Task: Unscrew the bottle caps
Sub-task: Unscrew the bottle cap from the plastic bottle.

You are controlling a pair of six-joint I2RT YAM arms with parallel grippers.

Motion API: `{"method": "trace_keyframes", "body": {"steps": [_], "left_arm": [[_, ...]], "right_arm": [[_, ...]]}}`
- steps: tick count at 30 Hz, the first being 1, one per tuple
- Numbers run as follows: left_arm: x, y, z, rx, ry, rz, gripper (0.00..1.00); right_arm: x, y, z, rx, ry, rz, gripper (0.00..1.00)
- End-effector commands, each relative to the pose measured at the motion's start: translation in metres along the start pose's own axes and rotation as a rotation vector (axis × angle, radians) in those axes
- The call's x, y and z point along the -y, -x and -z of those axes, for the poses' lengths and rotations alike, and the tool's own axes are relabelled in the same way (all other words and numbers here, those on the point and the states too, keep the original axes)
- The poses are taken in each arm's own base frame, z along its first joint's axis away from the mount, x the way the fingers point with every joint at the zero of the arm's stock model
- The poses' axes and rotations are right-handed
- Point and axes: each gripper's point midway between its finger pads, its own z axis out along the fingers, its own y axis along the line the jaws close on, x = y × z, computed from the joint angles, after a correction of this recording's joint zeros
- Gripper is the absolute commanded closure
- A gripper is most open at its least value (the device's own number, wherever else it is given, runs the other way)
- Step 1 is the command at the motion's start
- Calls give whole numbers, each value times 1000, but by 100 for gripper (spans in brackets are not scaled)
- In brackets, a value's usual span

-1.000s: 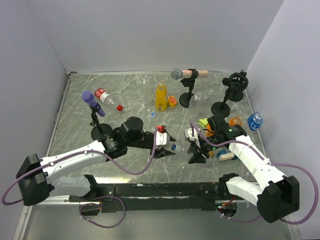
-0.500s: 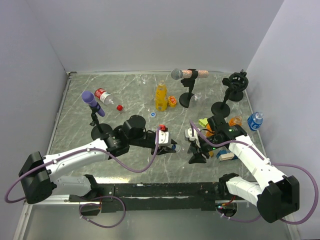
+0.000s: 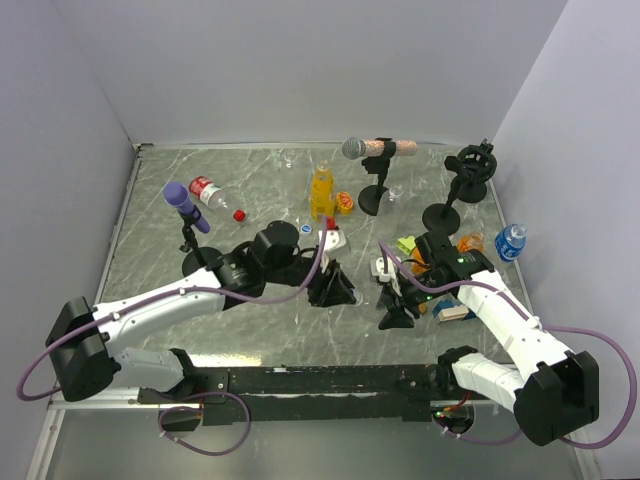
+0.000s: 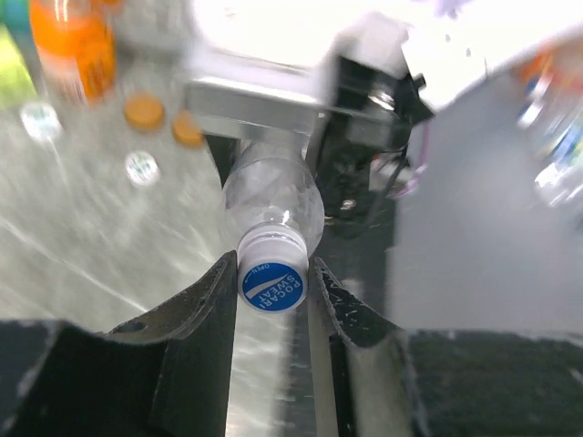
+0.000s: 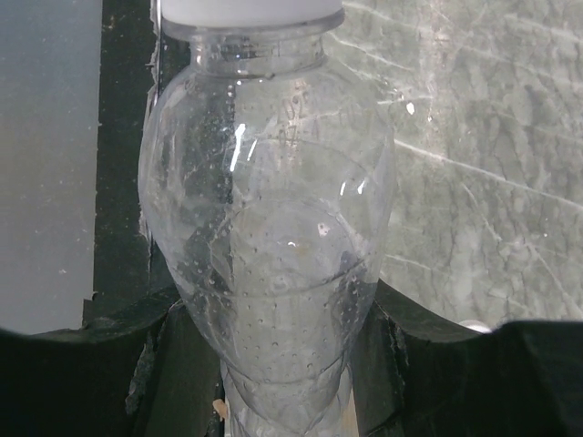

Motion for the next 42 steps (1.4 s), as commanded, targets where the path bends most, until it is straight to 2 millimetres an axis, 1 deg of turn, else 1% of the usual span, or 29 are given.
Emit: {"method": "trace_keyframes", "body": {"steps": [1,4,5,9,11,12,15,18,21,23,26,27,29,31,33,37,40,42], "left_arm": [[11,35,-7,31,78,471,99],[13,37,-8,42,151,621,99],[13,39,-8,49,177,637,99],[8,36,-7,34,272,635,99],[3,37,-5,48,298,623,90],[3,38,-4,50,300,615,82],[3,49,6,101,313,578,54],[4,63,22,169,328,528,31],[9,72,39,215,324,455,18],[13,75,49,230,324,402,14],[16,74,63,239,328,296,12],[17,72,69,242,324,245,11],[23,68,77,245,295,123,6],[27,60,79,257,253,-22,3],[29,44,79,246,214,-185,1],[33,28,78,277,144,-544,1],[26,28,71,281,148,-651,1],[20,22,57,218,121,-671,1]], "right_arm": [[6,9,-2,32,-6,67,81],[6,8,-2,31,-4,64,81],[6,8,-2,31,-3,64,81],[6,8,-1,30,-7,64,81],[6,9,-1,32,-8,67,81],[5,8,-2,31,-6,63,81],[5,8,-1,31,-7,66,81],[5,9,-1,33,-7,68,81],[5,9,-1,34,-6,69,81],[5,9,-1,35,-7,71,81],[5,9,-1,35,-7,71,81],[5,9,-1,35,-7,73,81],[4,9,-1,36,-6,71,81],[4,9,-1,37,-6,73,81],[4,10,-1,37,-5,70,81],[5,9,-2,36,-2,66,81],[5,8,-2,33,-2,64,81],[5,8,-2,32,-2,64,81]]}}
